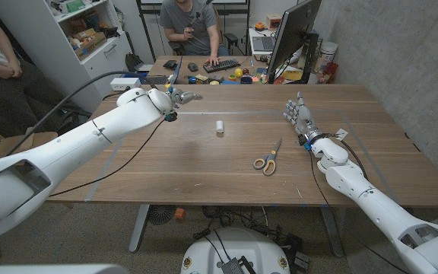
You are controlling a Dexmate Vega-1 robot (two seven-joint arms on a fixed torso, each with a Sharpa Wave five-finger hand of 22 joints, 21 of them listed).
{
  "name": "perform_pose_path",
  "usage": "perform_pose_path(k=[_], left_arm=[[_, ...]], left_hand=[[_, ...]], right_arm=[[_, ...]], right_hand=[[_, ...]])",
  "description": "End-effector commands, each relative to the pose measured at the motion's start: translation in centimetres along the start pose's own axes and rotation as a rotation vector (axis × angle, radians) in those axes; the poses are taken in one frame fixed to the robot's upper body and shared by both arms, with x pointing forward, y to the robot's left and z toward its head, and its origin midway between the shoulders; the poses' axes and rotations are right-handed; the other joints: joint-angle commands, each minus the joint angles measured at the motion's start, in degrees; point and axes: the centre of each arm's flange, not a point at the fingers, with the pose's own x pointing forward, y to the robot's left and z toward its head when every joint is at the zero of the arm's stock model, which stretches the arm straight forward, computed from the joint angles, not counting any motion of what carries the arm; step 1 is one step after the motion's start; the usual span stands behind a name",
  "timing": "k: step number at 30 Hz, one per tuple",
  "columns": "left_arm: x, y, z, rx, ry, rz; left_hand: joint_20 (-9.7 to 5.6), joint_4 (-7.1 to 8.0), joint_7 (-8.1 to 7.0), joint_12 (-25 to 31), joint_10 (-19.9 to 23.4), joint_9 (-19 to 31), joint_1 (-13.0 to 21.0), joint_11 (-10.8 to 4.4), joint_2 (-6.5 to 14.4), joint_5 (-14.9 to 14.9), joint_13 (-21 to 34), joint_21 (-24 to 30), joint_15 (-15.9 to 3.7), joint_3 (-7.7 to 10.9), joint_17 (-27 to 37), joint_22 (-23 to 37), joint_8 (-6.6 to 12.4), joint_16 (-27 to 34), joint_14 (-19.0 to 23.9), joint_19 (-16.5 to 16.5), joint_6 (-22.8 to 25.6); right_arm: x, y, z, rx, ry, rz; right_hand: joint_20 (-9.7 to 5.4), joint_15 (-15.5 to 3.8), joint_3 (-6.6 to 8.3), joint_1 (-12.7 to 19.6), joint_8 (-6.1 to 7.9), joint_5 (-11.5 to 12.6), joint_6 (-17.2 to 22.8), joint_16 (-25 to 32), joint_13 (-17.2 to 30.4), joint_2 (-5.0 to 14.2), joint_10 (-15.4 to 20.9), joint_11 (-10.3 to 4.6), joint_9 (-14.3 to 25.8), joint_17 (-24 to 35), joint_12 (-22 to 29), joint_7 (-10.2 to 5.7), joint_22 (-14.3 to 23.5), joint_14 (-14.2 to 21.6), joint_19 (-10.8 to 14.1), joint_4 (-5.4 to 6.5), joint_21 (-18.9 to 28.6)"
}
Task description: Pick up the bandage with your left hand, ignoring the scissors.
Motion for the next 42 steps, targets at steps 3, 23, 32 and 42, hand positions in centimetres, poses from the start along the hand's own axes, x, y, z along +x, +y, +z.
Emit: perform_pose_path(k=[3, 23, 32, 42], left_arm=[[1.5, 0.4, 2.2, 0.146, 0.143, -0.060], [5.7, -2.0, 6.2, 0.270, 0.194, -0.107], [6.7, -3.1, 8.0, 0.290, 0.154, -0.106], [7.5, -4.9, 9.1, 0.331, 0.149, -0.209]], left_hand=[[-0.13, -0.50, -0.23, 0.4, 1.0, 0.2, 0.3, -0.44, -0.8, 0.2, 0.2, 0.3, -2.22, -0.05, 0.2, 0.2, 0.67, 0.4, 0.9, 0.7, 1.0], [-0.37, -0.89, -2.17, 1.4, 3.9, 0.4, -0.3, -2.13, -3.0, 0.5, 0.9, 0.5, -3.47, -1.29, 1.1, 0.3, 2.35, 1.3, 3.3, 1.5, 5.9], [-0.95, -0.95, -1.94, 1.7, 4.8, 0.6, -1.7, -2.79, -6.8, 1.5, 1.3, 0.6, -4.07, -3.65, 1.4, 0.4, 2.64, 1.7, 4.0, 2.3, 7.0], [-0.28, -0.93, -1.81, 1.3, 4.1, 0.7, -1.6, -2.69, -7.3, 2.3, 1.5, 0.5, -4.14, -4.17, 1.6, 0.4, 1.88, 1.8, 4.3, 2.4, 5.3]], right_arm=[[0.0, 0.1, -0.1, 0.014, -0.009, -0.003], [0.0, -0.2, 0.0, 0.018, -0.015, -0.004], [0.1, -0.1, 0.1, 0.024, -0.021, -0.002], [0.0, -0.1, 0.0, 0.024, -0.021, -0.006]], right_hand=[[0.08, -0.15, 0.00, 0.1, 0.03, 0.4, -0.1, 0.1, 0.3, 1.21, 0.2, 0.28, 0.2, 0.1, -0.1, 0.00, 0.1, -0.4, 0.0, 0.26, -0.1], [0.19, -0.17, -0.07, 0.1, -0.04, 0.4, -0.1, 0.1, 0.3, 1.24, 0.3, 0.32, 0.2, 0.1, -0.1, -0.03, 0.1, -0.4, 0.1, 0.26, -0.4], [0.21, -0.14, -0.09, 0.1, -0.06, 0.4, -0.1, 0.0, 0.3, 1.25, 0.2, 0.28, 0.2, 0.1, -0.2, -0.05, 0.1, -0.5, 0.1, 0.25, -0.5], [0.20, -0.15, -0.12, 0.1, -0.09, 0.4, -0.1, 0.0, 0.3, 1.26, 0.2, 0.28, 0.2, 0.1, -0.2, -0.09, 0.1, -0.4, 0.2, 0.25, -0.6]])
